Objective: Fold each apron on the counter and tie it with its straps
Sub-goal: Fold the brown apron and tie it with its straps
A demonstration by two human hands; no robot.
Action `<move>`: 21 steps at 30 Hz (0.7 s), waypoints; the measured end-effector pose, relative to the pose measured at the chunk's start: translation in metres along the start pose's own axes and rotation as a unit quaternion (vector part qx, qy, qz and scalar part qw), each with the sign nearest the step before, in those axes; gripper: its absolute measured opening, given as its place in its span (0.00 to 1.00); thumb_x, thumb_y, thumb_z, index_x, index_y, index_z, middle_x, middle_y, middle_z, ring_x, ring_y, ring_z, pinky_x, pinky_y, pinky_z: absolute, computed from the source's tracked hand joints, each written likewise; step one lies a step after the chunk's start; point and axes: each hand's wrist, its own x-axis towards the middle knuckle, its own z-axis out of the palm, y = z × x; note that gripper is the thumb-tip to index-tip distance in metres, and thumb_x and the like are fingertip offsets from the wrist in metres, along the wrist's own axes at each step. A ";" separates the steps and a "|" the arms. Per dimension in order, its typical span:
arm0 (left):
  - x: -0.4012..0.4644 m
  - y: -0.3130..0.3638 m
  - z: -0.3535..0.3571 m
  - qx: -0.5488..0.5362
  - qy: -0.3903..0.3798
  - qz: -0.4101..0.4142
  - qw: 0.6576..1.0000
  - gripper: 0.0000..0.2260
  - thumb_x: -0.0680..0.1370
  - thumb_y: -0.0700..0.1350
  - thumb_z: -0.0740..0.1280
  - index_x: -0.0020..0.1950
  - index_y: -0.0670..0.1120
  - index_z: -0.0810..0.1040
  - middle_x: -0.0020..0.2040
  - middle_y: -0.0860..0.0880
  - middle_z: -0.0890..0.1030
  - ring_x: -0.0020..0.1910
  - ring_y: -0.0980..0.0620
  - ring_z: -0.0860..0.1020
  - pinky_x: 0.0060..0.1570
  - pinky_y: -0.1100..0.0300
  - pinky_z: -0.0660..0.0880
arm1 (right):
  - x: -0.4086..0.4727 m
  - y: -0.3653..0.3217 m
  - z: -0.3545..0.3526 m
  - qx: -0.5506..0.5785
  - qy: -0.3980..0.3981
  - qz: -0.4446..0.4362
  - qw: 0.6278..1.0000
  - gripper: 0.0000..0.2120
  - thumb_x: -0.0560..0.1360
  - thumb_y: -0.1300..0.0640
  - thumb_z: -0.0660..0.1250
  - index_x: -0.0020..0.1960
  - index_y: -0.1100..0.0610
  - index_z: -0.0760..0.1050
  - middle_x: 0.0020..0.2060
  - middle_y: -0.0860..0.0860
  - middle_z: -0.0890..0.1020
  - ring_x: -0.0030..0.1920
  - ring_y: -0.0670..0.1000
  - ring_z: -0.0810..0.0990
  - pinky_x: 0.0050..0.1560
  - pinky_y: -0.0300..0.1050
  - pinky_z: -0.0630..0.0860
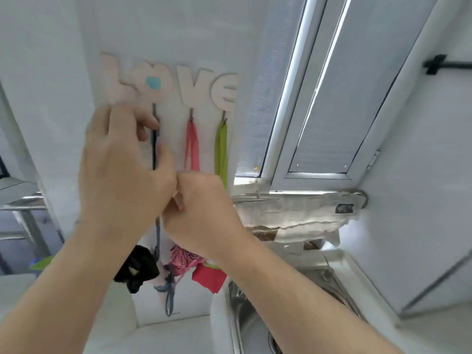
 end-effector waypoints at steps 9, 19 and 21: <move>-0.136 0.117 0.099 -0.289 -0.337 0.020 0.896 0.04 0.79 0.41 0.70 0.48 0.49 0.78 0.37 0.54 0.79 0.40 0.53 0.77 0.40 0.66 0.72 | -0.236 0.122 -0.076 0.034 0.081 0.344 0.935 0.09 0.77 0.62 0.67 0.45 0.52 0.84 0.34 0.46 0.83 0.34 0.48 0.80 0.40 0.46 0.79; -0.323 0.292 0.187 -0.348 -0.603 0.027 0.718 0.05 0.81 0.46 0.69 0.46 0.54 0.81 0.39 0.58 0.83 0.40 0.56 0.82 0.41 0.66 0.75 | -0.544 0.185 -0.211 0.017 0.201 0.691 0.695 0.12 0.80 0.60 0.62 0.46 0.48 0.82 0.37 0.49 0.86 0.34 0.45 0.83 0.35 0.45 0.79; -0.359 0.324 0.204 -0.331 -0.638 0.022 0.695 0.06 0.81 0.45 0.69 0.45 0.54 0.81 0.38 0.58 0.83 0.39 0.56 0.82 0.43 0.62 0.77 | -0.589 0.197 -0.237 0.029 0.221 0.725 0.652 0.12 0.80 0.60 0.61 0.48 0.47 0.81 0.39 0.47 0.87 0.36 0.46 0.84 0.35 0.43 0.79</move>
